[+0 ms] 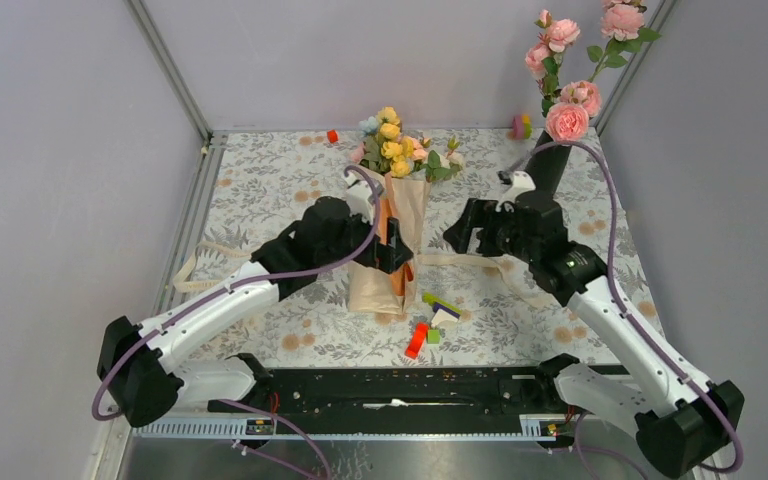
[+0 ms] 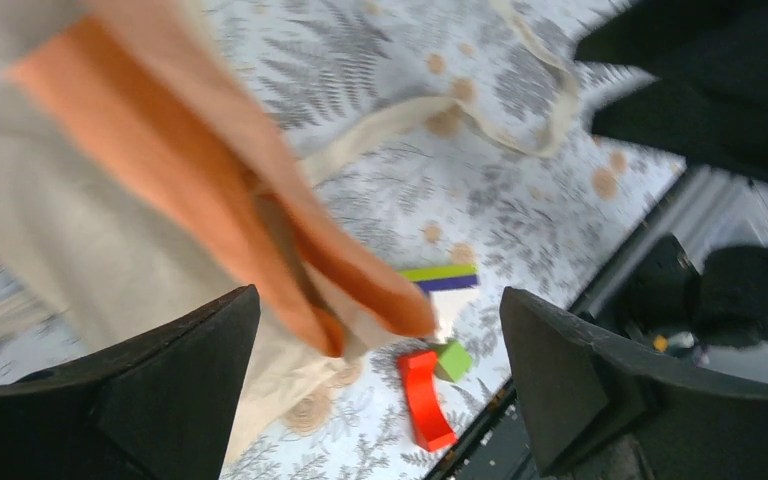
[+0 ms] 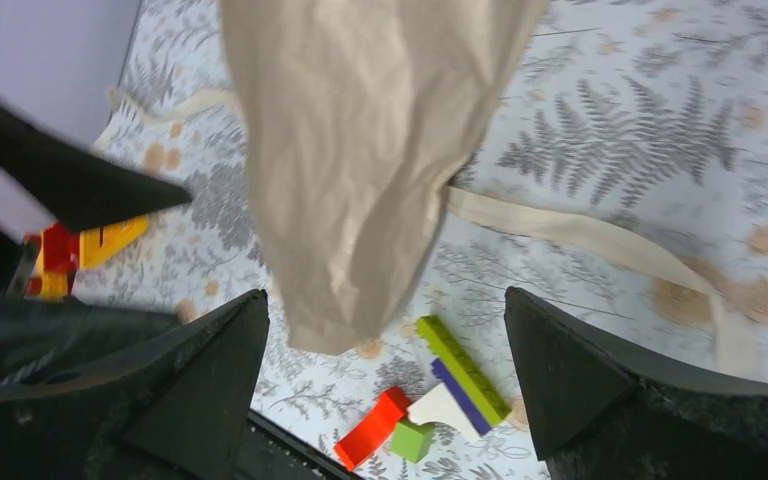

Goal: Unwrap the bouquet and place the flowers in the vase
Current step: Unfold the wrapping paper at the center of the board.

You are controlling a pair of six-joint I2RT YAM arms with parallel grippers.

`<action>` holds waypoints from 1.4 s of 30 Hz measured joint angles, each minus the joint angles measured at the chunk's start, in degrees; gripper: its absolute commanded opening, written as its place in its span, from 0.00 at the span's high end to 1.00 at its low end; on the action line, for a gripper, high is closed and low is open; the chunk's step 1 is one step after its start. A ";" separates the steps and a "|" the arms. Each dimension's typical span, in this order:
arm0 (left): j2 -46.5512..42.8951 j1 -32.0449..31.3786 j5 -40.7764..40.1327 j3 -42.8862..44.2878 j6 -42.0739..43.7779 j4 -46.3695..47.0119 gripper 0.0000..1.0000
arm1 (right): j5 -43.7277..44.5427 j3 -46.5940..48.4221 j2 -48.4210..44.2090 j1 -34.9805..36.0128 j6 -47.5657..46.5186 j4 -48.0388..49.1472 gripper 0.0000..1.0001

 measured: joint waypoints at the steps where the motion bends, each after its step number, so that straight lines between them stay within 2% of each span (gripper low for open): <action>1: -0.15 1.55 -0.37 -0.20 -0.81 -0.33 0.01 | 1.31 1.14 1.01 2.56 -0.09 0.00 0.06; 10: -3.72 11.82 -1.55 -7.23 -10.23 0.00 0.01 | 12.81 9.31 14.62 20.50 -1.33 -1.20 0.13; 16: -3.54 15.30 0.15 -10.64 -14.34 2.10 0.02 | 17.94 15.23 23.54 25.73 -2.32 -2.16 0.22; 17: -3.30 15.45 0.48 -10.80 -14.80 2.51 0.02 | 18.75 16.31 24.96 26.21 -2.47 -2.36 0.26; 24: -1.14 15.65 2.62 -10.97 -16.63 5.09 0.02 | 25.07 20.09 31.74 26.97 -2.40 -5.14 0.73; 26: -0.63 15.82 2.97 -11.13 -16.96 5.57 0.02 | 27.21 20.06 31.95 26.97 -1.77 -6.86 0.78; 30: 0.17 16.13 3.19 -12.28 -17.35 6.82 0.02 | 30.36 17.11 30.16 26.62 0.70 -7.23 0.82; 35: 3.45 16.26 3.85 -12.83 -18.49 7.65 0.02 | 31.54 7.08 25.42 23.26 5.31 -7.26 0.82; 40: 6.54 16.26 4.83 -13.40 -19.80 10.29 0.02 | 30.45 -3.19 23.69 16.20 9.75 -5.25 0.72; 42: 7.48 16.26 5.11 -13.57 -20.04 10.97 0.02 | 29.55 -6.32 23.69 13.75 11.28 -4.42 0.64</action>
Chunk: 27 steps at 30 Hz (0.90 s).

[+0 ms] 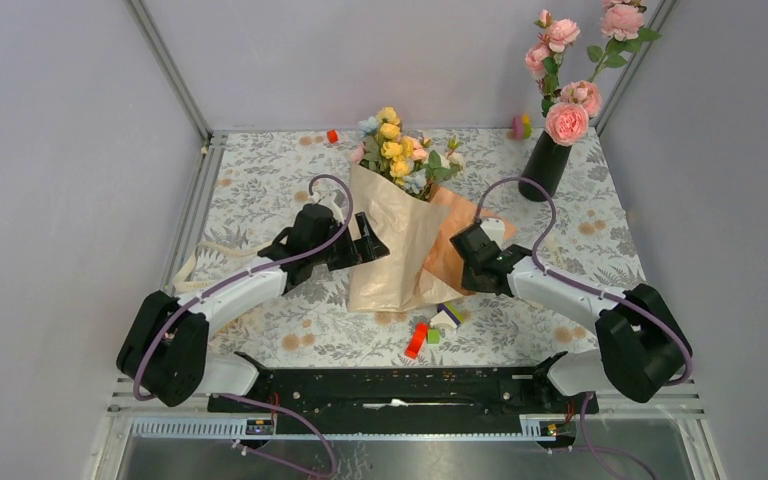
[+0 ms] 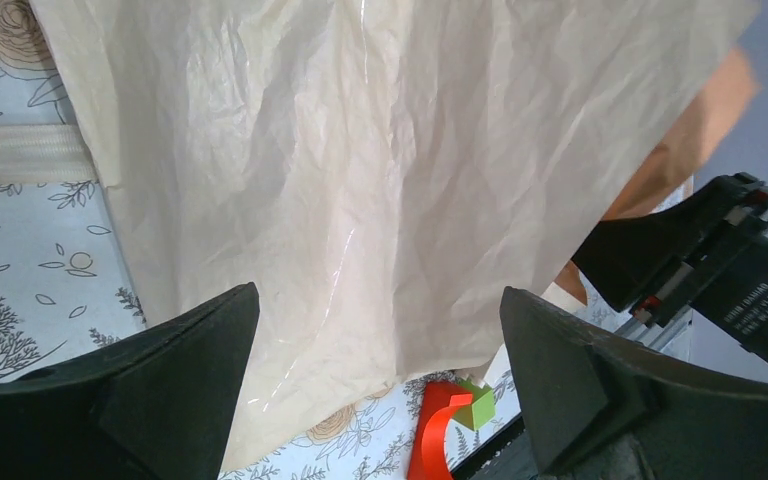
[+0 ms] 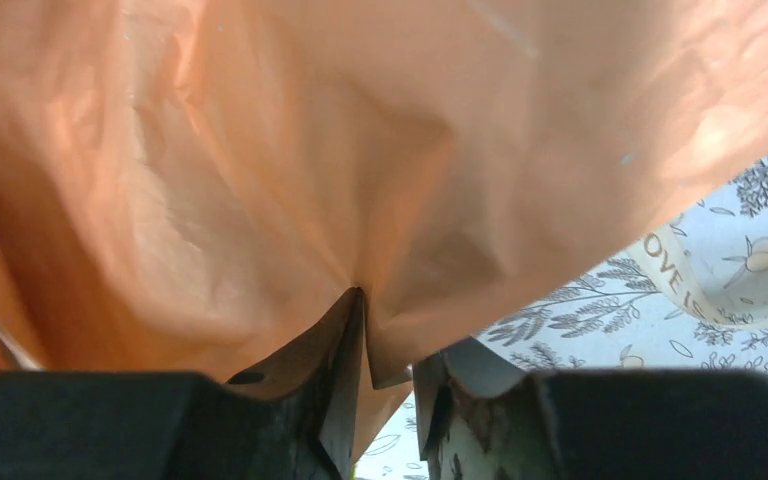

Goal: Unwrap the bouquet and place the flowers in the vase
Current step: Unfold the wrapping paper at the center of the board.

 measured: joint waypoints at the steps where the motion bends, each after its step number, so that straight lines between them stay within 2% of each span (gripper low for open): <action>1: 0.35 0.00 0.11 0.00 -0.15 0.20 0.02 | -0.42 -0.90 0.00 -0.79 0.50 0.22 0.60; 5: 1.84 0.00 0.87 -0.26 -0.83 2.01 0.02 | -1.75 -2.49 -0.04 -2.95 1.97 0.66 0.39; 10: 3.04 0.00 1.77 -0.74 -1.68 3.56 0.02 | -1.42 -2.34 -4.68 -3.34 1.88 -1.62 0.29; 13: 3.04 0.00 2.21 -1.11 -2.08 4.02 0.02 | -1.03 -1.66 -11.87 -3.37 0.31 -3.30 0.31; 15: 3.04 0.00 2.45 -1.11 -2.21 4.46 0.02 | -2.60 -0.87 -17.59 -3.43 -1.77 -2.93 0.36; 18: 3.04 0.00 2.75 -1.11 -2.36 4.79 0.02 | -7.52 0.92 -21.05 -3.48 -3.67 -1.38 0.43; 21: 3.04 0.00 3.02 -1.11 -2.51 4.94 0.03 | -14.64 3.17 -18.23 -2.73 -4.68 2.01 0.51; 27: 3.04 0.00 3.08 -1.11 -2.97 5.35 0.03 | -26.64 4.46 -3.50 2.29 -4.13 11.82 0.57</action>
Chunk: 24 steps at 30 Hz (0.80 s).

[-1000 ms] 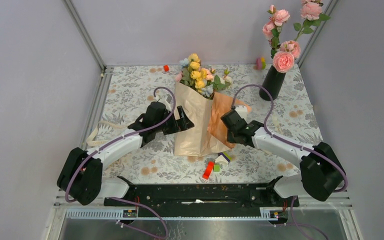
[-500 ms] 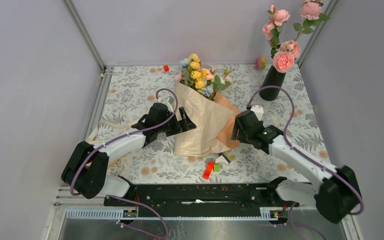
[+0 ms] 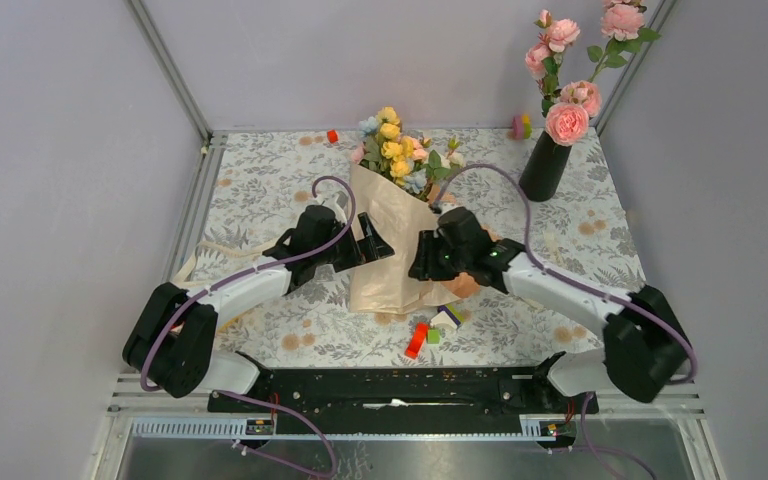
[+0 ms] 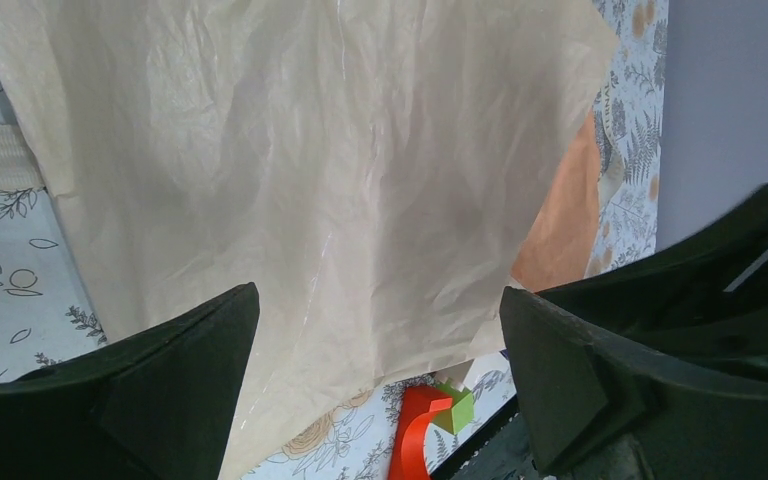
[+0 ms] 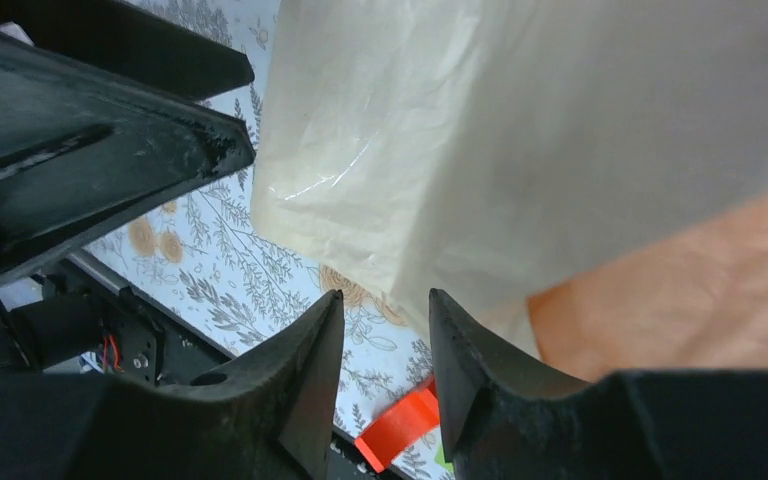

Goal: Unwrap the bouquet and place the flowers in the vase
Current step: Unfold the wrapping paper at the center of the board.

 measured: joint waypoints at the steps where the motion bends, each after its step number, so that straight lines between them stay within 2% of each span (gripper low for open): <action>1: 0.02 0.00 0.00 -0.04 -0.07 0.00 0.03 | -1.16 0.31 2.25 0.70 0.13 0.87 0.57; 5: 1.11 0.00 -0.13 -0.07 -0.39 1.18 0.03 | -3.21 1.84 10.10 1.92 0.39 3.89 0.57; 11: 7.28 0.00 -0.74 -0.13 -0.63 2.62 0.03 | -3.34 2.69 15.61 0.92 0.46 4.24 0.57; 24: 10.91 0.00 -0.33 -1.38 -1.90 6.93 0.03 | -1.53 -8.26 10.58 -6.91 1.18 1.79 0.57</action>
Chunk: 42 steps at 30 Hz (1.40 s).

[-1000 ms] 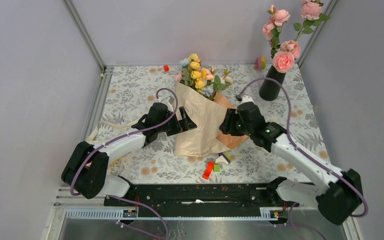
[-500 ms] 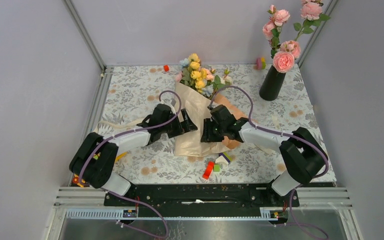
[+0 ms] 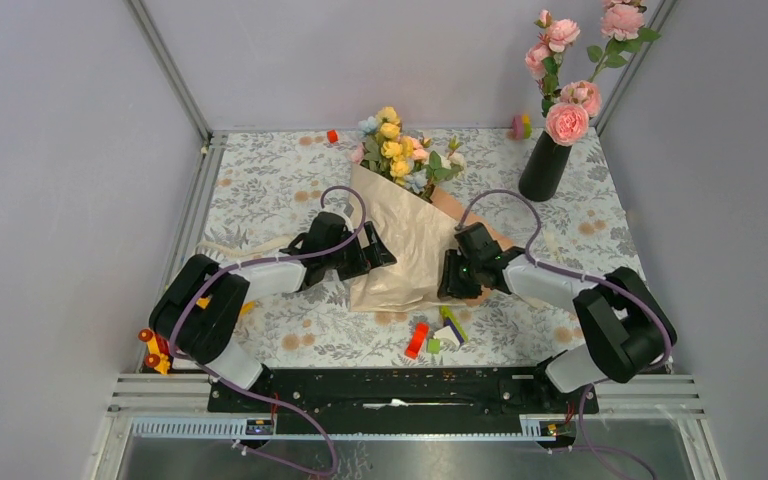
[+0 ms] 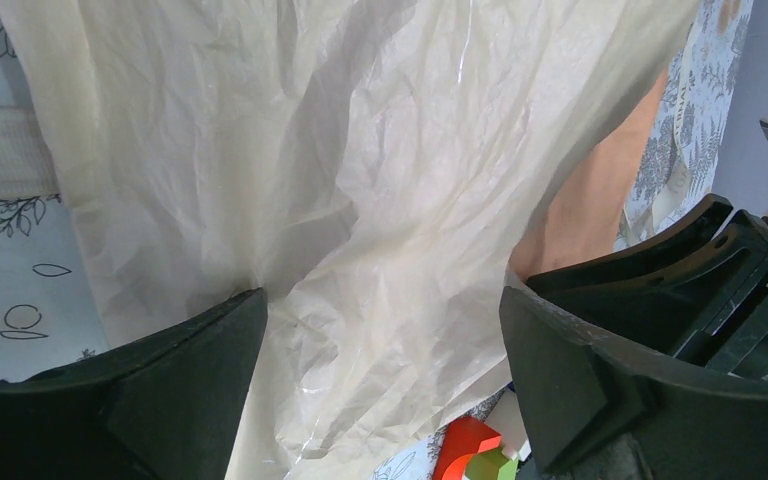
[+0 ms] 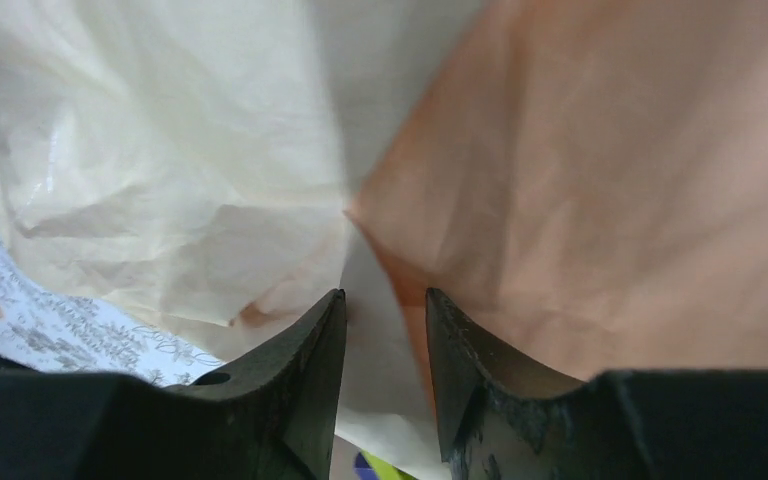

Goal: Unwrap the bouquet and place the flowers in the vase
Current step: Unfold the wrapping paper at the center of the board.

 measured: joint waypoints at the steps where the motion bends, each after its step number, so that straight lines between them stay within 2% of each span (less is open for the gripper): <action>1: 0.00 0.00 0.00 0.00 0.00 -0.02 0.03 | 0.35 -0.68 -0.81 -0.72 0.00 -0.33 0.56; 9: -0.44 -0.13 -0.85 0.28 1.46 -1.33 0.03 | 5.86 -2.19 -6.43 -5.70 -0.96 -7.45 0.51; 14: -3.26 -2.05 -6.05 2.25 6.05 -7.13 0.03 | 9.44 -2.38 -9.86 -12.04 -2.27 -11.23 0.49; 18: -4.98 -7.28 -10.73 6.64 11.37 -11.50 0.03 | 10.27 -2.95 -11.76 -18.45 -3.17 -12.85 0.47; 24: -4.94 -16.61 -15.50 13.31 17.49 -14.51 0.02 | 10.25 -3.02 -15.98 -22.88 -3.93 -13.92 0.44; 33: 5.11 -29.66 -30.38 22.75 22.10 -21.77 0.01 | 9.03 -3.02 -20.57 -23.39 -3.78 -13.86 0.39; 37: 11.65 -32.48 -35.69 27.89 23.50 -24.44 0.01 | 8.04 -3.43 -22.03 -23.39 -3.19 -13.35 0.37; 42: 17.16 -33.03 -43.28 31.28 24.87 -26.23 0.01 | 6.38 -4.85 -24.50 -23.39 -2.14 -12.41 0.36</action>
